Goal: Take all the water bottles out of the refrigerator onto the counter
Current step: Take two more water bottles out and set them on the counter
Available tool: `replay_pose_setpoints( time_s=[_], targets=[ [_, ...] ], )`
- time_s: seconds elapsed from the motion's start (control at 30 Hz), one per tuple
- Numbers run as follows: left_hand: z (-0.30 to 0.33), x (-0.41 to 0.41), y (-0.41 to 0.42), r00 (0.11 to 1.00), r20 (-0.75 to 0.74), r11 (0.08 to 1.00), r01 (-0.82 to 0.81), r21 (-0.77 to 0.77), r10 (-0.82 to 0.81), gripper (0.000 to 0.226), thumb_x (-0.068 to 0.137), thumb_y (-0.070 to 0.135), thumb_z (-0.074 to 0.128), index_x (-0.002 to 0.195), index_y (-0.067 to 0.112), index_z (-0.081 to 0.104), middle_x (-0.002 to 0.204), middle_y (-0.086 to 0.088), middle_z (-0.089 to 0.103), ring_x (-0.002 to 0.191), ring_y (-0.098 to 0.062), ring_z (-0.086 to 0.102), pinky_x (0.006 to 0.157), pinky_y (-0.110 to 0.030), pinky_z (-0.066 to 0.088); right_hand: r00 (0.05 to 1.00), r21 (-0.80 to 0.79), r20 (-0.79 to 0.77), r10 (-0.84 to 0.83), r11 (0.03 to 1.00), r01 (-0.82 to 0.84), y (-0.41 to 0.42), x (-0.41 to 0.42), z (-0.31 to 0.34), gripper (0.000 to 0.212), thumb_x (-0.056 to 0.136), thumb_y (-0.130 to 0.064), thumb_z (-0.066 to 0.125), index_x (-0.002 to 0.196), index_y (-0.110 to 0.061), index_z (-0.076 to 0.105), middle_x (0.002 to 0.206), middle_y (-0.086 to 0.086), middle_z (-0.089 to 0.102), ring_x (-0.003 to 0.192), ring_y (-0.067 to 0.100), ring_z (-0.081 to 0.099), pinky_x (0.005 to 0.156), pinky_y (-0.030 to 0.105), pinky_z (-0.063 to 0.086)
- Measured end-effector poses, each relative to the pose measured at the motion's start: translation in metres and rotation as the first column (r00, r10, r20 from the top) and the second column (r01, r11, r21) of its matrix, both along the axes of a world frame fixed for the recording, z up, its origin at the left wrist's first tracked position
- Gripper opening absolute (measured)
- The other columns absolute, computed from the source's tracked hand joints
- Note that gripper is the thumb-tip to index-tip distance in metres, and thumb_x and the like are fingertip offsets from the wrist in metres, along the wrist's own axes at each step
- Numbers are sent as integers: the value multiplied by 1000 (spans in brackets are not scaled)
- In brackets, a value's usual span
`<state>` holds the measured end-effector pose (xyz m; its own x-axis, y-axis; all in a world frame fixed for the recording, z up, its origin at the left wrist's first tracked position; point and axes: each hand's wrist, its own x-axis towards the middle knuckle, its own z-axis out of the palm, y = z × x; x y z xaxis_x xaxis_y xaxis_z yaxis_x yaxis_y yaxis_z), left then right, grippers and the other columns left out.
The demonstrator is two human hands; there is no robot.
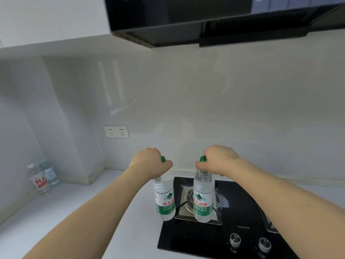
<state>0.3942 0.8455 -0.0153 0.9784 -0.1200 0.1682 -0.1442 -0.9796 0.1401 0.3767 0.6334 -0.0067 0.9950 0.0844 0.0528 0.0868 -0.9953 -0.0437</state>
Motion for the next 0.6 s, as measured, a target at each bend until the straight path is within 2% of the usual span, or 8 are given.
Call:
replay_pose_setpoints(
  time_s=[0.13, 0.3, 0.37, 0.47, 0.6],
  targets=[
    [-4, 39, 9, 1000, -9, 1000, -28, 2, 28, 42, 83, 42, 50, 59, 10, 37, 60, -3, 44, 55, -21, 42, 49, -24, 33, 999, -2, 2, 48, 999, -48, 12, 47, -3, 40, 85, -51, 51, 70, -15, 53, 68, 0, 53, 57, 16, 51, 51, 25, 36],
    [-6, 91, 23, 999, -9, 999, -52, 12, 52, 42, 85, 46, 48, 63, 10, 42, 66, -3, 48, 63, -23, 48, 55, -26, 37, 985, -26, -7, 174, 984, -174, 28, 109, -6, 45, 86, -54, 53, 85, -10, 62, 80, 3, 58, 70, 20, 56, 54, 29, 38],
    [-8, 108, 35, 997, -4, 997, -75, -2, 75, 42, 85, 46, 48, 64, 10, 42, 66, -4, 48, 61, -22, 47, 55, -26, 37, 978, -32, -8, 209, 977, -210, 39, 132, -7, 46, 87, -54, 52, 87, -10, 62, 85, 4, 59, 75, 23, 59, 57, 30, 40],
    [-11, 130, 58, 994, -22, 993, -104, -50, 104, 42, 85, 44, 49, 63, 10, 39, 64, -3, 45, 58, -20, 42, 52, -26, 34, 967, -3, -20, 254, 967, -254, 63, 162, -8, 44, 88, -53, 52, 87, -10, 60, 83, 3, 58, 73, 21, 57, 56, 29, 39],
    [-14, 152, 94, 990, -49, 990, -137, -36, 135, 42, 86, 44, 49, 64, 9, 40, 67, -5, 46, 57, -20, 42, 51, -26, 33, 949, 15, -59, 310, 951, -310, 105, 193, -14, 40, 89, -51, 52, 87, -11, 57, 87, 4, 57, 77, 23, 57, 58, 30, 40]
  ],
)
